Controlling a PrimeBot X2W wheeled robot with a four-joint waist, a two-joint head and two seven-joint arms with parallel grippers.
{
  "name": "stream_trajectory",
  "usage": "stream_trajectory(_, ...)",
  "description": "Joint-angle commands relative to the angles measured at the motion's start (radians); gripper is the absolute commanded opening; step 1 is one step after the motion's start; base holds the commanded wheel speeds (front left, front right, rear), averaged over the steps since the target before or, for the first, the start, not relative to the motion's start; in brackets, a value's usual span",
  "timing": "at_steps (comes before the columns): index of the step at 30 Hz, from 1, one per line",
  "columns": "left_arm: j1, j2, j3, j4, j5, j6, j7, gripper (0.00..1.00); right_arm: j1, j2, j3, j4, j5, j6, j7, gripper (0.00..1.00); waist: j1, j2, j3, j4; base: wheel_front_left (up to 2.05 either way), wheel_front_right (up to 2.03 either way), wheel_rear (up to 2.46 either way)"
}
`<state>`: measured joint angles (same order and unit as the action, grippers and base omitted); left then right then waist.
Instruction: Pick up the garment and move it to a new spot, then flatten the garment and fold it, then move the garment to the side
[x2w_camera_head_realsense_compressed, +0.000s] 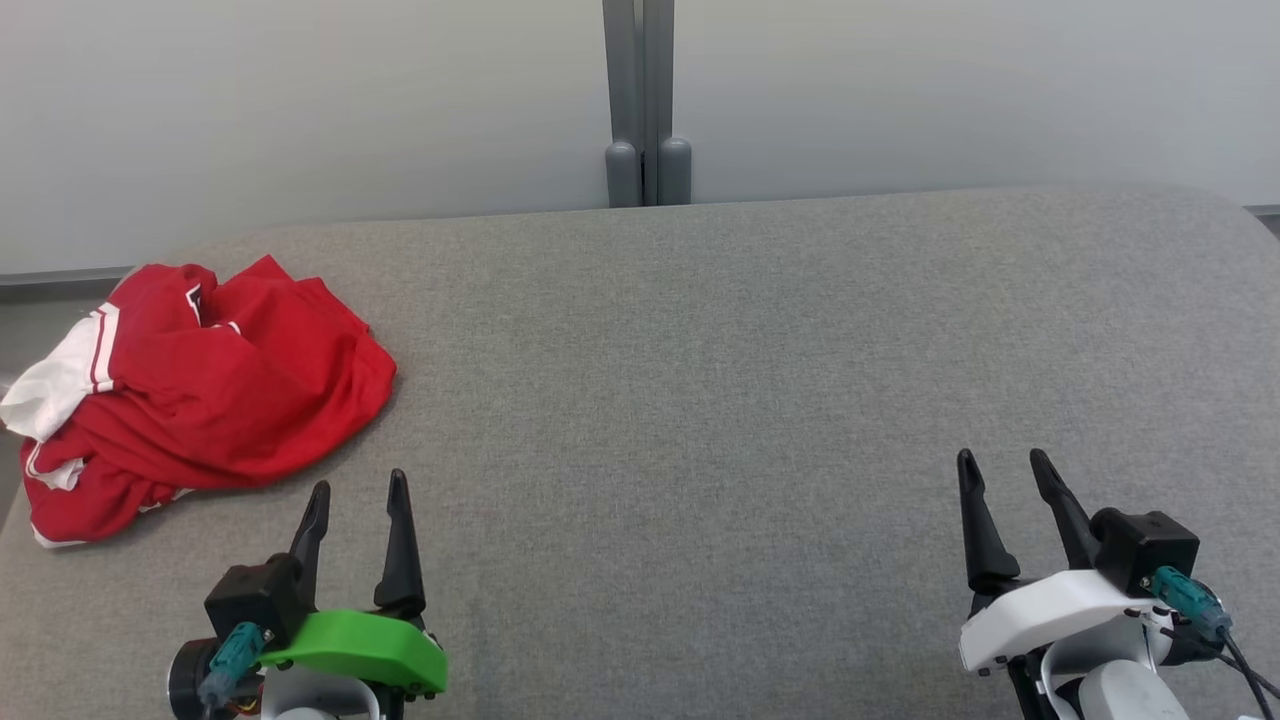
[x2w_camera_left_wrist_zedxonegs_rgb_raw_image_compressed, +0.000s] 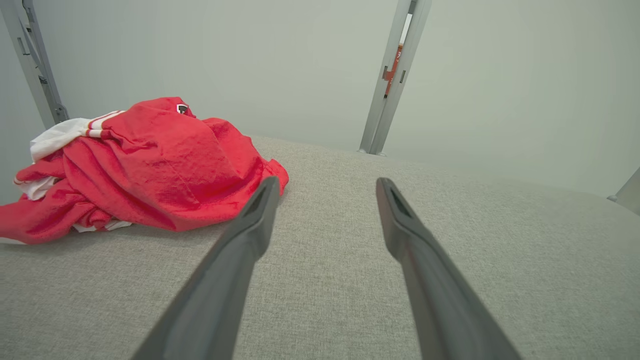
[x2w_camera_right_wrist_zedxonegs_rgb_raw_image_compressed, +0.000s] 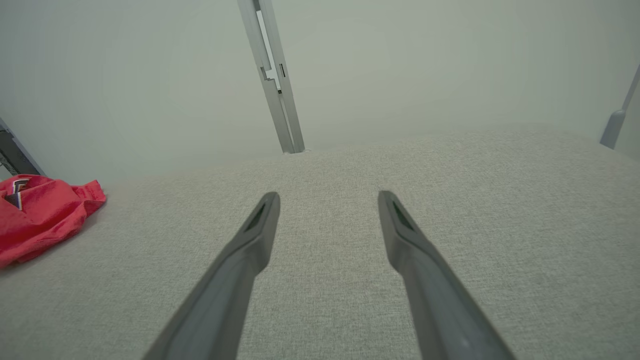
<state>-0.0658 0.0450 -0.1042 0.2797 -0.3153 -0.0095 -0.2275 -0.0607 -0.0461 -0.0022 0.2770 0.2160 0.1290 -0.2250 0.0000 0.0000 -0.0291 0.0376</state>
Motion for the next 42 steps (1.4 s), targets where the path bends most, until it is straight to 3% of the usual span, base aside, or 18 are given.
stream_trajectory(1, 0.018, 0.008, -0.004, 0.002, 0.019, 0.002, -0.009, 1.00, 0.010, -0.006, 0.002, 0.000, -0.024, 0.003, -0.010, 1.00, 0.0000, 0.0000, -0.003, 0.000, 0.00, 0.00, 0.00)
stream_trajectory(18, 0.017, 0.009, -0.014, 0.017, 0.125, 0.011, -0.040, 1.00, 0.013, -0.006, 0.007, 0.012, -0.128, 0.003, -0.042, 1.00, 0.0000, 0.0000, -0.012, 0.003, 0.00, 0.00, 0.00)
stream_trajectory(32, 0.021, 0.009, -0.017, 0.018, 0.096, 0.014, -0.039, 1.00, 0.018, -0.006, 0.000, 0.007, -0.122, 0.002, -0.041, 1.00, 0.0000, 0.0000, -0.007, 0.013, 0.00, 0.00, 0.00)
stream_trajectory(37, 0.003, 0.008, -0.029, 0.019, 0.095, 0.018, -0.037, 1.00, 0.029, -0.006, -0.017, -0.003, -0.130, 0.002, -0.041, 1.00, 0.0000, 0.0000, -0.005, 0.065, 0.00, 0.00, 0.00)
stream_trajectory(42, -0.009, 0.008, -0.040, 0.027, 0.102, 0.019, -0.037, 1.00, 0.049, -0.005, -0.037, -0.027, -0.143, 0.002, -0.041, 1.00, 0.0000, 0.0000, -0.004, 0.181, 0.00, 0.00, 0.00)
